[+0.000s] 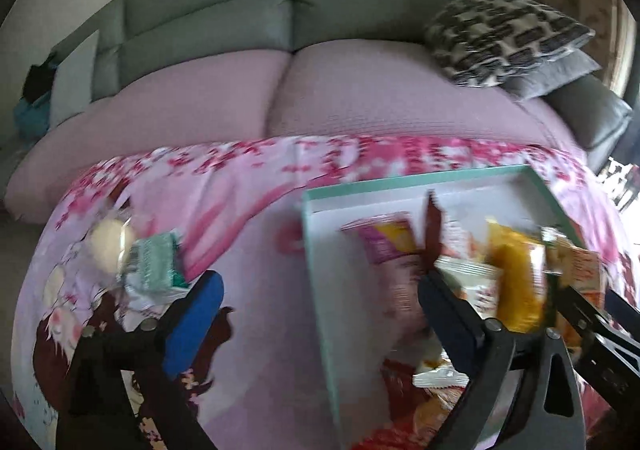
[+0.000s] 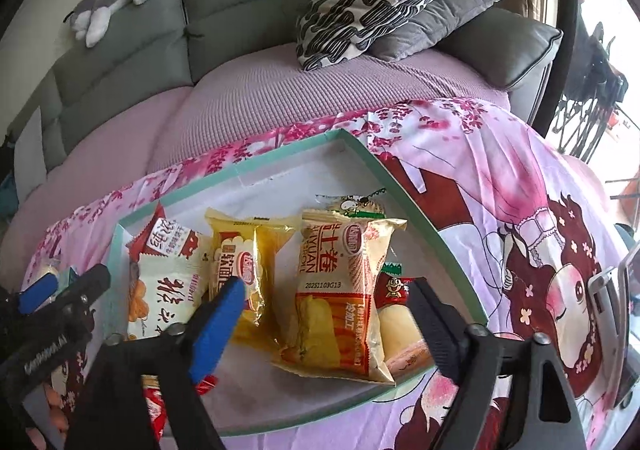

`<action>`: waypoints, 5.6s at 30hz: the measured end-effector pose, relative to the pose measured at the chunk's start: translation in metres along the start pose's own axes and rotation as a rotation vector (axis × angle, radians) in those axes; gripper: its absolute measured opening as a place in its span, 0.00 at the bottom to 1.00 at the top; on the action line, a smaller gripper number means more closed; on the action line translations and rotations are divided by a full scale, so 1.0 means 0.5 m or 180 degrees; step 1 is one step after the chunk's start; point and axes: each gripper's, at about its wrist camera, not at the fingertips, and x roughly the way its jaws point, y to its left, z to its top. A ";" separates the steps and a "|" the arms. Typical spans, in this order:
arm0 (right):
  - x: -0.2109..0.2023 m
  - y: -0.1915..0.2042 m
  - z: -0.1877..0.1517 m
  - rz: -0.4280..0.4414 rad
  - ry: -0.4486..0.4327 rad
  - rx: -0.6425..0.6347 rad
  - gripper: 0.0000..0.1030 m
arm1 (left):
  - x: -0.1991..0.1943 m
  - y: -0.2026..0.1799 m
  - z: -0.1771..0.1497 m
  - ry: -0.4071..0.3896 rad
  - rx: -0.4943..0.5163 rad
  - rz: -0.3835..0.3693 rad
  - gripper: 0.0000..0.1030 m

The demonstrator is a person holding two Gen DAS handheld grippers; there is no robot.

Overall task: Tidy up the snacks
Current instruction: 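Open both grippers to drop the two snacks into the tray, then move both tools back to the remaining bun and wafer packet, then grasp the clear-wrapped round bun with the left gripper while the right grasps the green-white wafer packet, then carry the bun and wafer packet over the tray and release them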

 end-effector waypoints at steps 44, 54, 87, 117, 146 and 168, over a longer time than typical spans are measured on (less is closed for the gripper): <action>-0.049 0.248 -0.025 0.0528 -0.0235 -0.0737 1.00 | -0.030 0.339 -0.044 0.0154 -0.0625 0.1216 1.00; -0.046 0.355 -0.057 0.0719 -0.0191 -0.1071 1.00 | -0.055 0.422 -0.070 0.0165 -0.0798 0.1196 1.00; 0.135 0.634 -0.119 0.1101 0.0267 -0.1583 1.00 | 0.106 0.459 0.019 0.0253 -0.0615 -0.0001 1.00; 0.105 0.599 -0.105 0.1278 0.0247 -0.1305 0.54 | 0.051 0.456 -0.040 0.0115 -0.1222 -0.0293 0.65; -0.072 0.155 -0.089 0.0271 -0.0167 -0.0468 0.54 | -0.060 0.041 -0.045 -0.0038 -0.0317 -0.1160 0.65; -0.020 0.103 -0.122 0.0392 0.0138 -0.0416 0.68 | -0.087 0.027 -0.073 -0.0030 -0.0230 -0.0768 0.95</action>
